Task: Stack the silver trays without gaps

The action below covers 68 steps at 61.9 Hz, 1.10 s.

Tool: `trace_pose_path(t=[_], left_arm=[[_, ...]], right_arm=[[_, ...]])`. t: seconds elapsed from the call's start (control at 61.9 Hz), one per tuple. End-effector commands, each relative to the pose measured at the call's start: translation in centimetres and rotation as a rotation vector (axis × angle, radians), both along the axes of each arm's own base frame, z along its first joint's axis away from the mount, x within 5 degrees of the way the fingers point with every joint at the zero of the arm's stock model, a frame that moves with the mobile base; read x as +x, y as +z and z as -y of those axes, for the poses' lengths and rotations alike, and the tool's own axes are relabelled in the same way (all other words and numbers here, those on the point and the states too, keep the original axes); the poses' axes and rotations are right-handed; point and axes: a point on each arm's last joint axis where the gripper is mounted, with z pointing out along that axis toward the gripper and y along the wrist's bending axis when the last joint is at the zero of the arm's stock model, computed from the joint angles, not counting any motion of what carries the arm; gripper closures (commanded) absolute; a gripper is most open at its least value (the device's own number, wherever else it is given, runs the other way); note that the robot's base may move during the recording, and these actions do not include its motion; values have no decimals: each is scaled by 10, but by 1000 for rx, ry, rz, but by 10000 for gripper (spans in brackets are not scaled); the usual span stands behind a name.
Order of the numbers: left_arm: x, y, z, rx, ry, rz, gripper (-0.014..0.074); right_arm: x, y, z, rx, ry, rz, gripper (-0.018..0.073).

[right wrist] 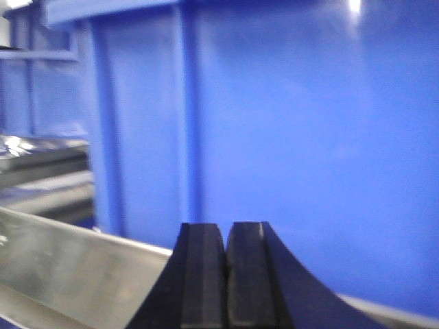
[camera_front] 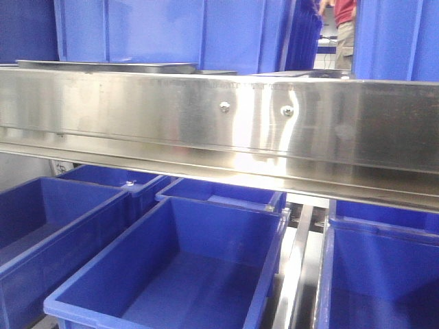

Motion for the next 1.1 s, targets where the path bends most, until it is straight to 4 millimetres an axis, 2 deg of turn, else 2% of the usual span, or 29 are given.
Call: trace_pose_path(t=[0.0, 0.21, 0.614, 1.082], left_arm=[[-2, 9, -1, 4, -7, 37, 571], [-2, 9, -1, 4, -7, 37, 571], [-2, 9, -1, 4, -7, 37, 571], [-2, 9, -1, 4, -7, 37, 571]], right_arm=[[0, -5, 3, -2, -32, -55, 637], [0, -4, -1, -181, -4, -31, 637], [-1, 4, -1, -172, -7, 63, 637], [-1, 5, -1, -171, -7, 72, 637]])
